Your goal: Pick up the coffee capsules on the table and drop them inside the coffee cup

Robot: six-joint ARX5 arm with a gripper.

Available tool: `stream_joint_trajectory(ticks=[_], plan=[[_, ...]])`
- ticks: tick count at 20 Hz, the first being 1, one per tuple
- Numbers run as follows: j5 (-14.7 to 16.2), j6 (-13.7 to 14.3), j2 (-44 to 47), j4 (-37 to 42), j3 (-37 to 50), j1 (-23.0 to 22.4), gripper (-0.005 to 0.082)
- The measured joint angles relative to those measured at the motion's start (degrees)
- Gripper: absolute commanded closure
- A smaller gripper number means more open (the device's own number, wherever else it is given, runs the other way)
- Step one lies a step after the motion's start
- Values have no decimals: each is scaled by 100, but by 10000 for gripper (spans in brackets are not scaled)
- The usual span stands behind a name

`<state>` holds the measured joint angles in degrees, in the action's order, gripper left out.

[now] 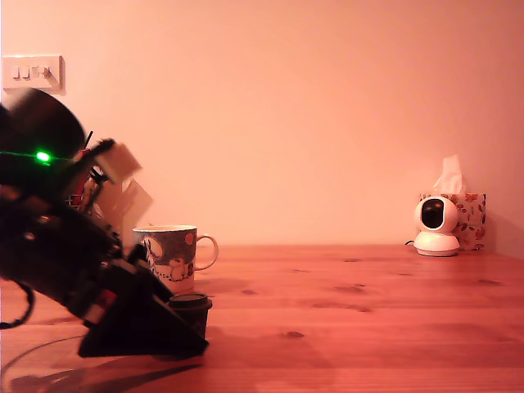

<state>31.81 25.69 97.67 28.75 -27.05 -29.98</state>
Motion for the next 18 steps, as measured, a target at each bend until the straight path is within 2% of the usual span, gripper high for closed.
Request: stream_joint_trajectory(ticks=[5,7,12,15,18], plan=[[2,2,186,-9,-96,-70,214],[-9,2,186,-11,-96,-70,267],[-26,4,186,-17,-103,-70,552],[-24,4,186,-17,-103,-70,592],[-22,0,186,-20,-103,-70,592]])
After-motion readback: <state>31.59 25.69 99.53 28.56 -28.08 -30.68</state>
